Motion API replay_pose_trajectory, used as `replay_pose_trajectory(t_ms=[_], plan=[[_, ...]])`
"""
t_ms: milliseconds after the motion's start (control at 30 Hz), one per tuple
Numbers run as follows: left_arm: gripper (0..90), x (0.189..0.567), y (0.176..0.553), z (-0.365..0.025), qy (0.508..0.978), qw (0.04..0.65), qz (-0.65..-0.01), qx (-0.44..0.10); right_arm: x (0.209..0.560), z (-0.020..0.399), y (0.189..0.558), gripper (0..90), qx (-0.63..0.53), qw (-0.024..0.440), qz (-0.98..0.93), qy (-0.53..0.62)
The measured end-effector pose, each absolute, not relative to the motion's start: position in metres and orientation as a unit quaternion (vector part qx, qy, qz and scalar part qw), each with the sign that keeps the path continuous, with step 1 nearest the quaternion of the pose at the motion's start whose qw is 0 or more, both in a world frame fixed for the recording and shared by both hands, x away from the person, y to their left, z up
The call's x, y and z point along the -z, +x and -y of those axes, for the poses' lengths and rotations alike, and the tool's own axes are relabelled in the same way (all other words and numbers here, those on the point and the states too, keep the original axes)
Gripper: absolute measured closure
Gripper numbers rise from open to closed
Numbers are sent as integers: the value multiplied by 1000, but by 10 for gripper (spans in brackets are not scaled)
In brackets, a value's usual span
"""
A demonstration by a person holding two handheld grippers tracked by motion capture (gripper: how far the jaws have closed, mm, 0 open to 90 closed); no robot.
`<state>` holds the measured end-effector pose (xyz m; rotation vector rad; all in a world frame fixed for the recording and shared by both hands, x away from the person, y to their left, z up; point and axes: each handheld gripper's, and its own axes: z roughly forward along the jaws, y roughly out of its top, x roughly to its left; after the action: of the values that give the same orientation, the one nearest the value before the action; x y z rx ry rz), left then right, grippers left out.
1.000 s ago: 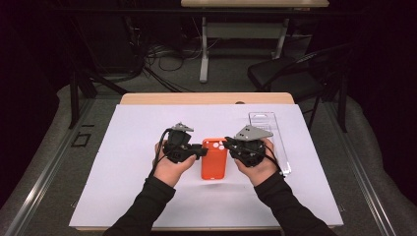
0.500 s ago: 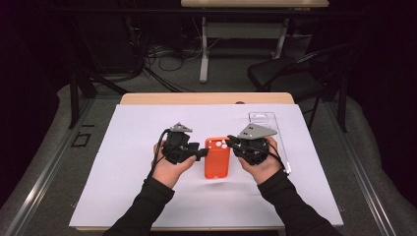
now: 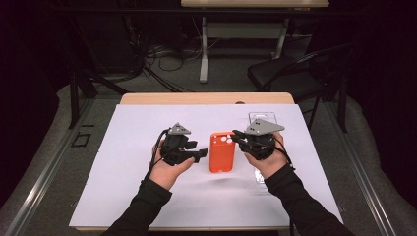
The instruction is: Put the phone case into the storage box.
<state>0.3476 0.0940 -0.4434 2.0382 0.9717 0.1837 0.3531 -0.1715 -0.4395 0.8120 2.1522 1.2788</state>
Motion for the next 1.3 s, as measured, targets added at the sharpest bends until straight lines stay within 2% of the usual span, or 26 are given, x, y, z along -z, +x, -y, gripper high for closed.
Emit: replay_pose_trajectory(t_ms=[433, 667, 767, 800, 867, 1000, 1300], plan=[[434, 450, 347, -112, 806, 426, -401, -86, 429, 186, 370, 820, -475, 268, -786, 291], [425, 454, 348, -119, 803, 423, -414, -75, 416, 193, 382, 820, -475, 286, -781, 288], [385, 457, 349, -121, 803, 420, -416, -74, 411, 195, 387, 820, -473, 295, -779, 287], [336, 458, 349, -121, 803, 417, -419, -73, 407, 197, 391, 820, -472, 300, -778, 285], [332, 460, 350, -123, 802, 418, -421, -68, 406, 198, 393, 820, -472, 302, -778, 285], [255, 462, 350, -126, 800, 417, -426, -68, 399, 202, 401, 820, -470, 310, -777, 281], [205, 459, 347, -130, 795, 426, -425, -77, 389, 212, 420, 820, -466, 328, -771, 284]])
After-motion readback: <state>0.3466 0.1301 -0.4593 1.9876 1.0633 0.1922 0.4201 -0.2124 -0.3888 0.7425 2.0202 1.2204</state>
